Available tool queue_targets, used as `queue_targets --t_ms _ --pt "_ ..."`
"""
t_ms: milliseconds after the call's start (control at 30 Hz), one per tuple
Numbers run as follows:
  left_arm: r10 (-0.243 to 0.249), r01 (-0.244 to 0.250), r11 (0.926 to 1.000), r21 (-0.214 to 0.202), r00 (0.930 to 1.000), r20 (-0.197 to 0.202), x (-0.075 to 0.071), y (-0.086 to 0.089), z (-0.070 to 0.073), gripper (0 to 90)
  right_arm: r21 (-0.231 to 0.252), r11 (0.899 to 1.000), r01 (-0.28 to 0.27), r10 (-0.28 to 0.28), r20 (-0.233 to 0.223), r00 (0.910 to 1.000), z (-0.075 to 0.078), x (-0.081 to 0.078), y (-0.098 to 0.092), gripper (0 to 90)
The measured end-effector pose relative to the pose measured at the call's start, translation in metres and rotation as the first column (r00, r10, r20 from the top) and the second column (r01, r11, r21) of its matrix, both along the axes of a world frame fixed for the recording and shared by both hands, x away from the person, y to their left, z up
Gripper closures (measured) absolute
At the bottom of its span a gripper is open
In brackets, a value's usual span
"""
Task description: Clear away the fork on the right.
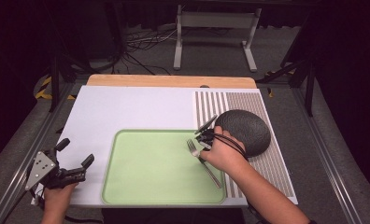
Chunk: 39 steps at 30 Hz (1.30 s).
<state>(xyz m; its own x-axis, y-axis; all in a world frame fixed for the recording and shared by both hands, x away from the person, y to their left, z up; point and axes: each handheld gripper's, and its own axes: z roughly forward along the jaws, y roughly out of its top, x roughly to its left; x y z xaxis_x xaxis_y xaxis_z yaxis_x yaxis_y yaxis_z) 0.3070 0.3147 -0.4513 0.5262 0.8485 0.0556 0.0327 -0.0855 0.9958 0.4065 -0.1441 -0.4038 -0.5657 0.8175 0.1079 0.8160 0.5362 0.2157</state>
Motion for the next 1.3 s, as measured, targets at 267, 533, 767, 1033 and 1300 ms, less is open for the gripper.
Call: queue_targets --t_ms 267,533,767,1033,1300 --pt "0.001 -0.001 1.0000 -0.001 1.0000 0.000 0.000 0.000 0.000 0.3 0.032 0.995 -0.090 0.087 0.086 0.9925 0.010 -0.003 0.002 81.1" --pt "0.001 -0.001 1.0000 -0.001 1.0000 0.000 0.000 0.000 0.000 0.3 0.049 0.929 -0.366 0.341 0.267 0.9015 0.009 -0.006 0.004 89.0" --pt "0.001 -0.001 1.0000 0.000 1.0000 -0.001 0.000 -0.001 0.000 0.3 0.084 0.893 -0.443 0.396 0.322 0.8598 0.002 -0.005 0.005 89.6" --pt "0.001 -0.001 1.0000 0.000 1.0000 0.000 0.000 0.000 0.000 0.3 0.073 0.898 -0.434 0.394 0.307 0.8663 -0.010 0.000 0.006 89.6" --pt "0.001 -0.001 1.0000 0.001 1.0000 0.001 0.000 0.000 0.000 0.3 0.059 0.898 -0.435 0.401 0.293 0.8678 -0.019 0.001 0.007 89.7"
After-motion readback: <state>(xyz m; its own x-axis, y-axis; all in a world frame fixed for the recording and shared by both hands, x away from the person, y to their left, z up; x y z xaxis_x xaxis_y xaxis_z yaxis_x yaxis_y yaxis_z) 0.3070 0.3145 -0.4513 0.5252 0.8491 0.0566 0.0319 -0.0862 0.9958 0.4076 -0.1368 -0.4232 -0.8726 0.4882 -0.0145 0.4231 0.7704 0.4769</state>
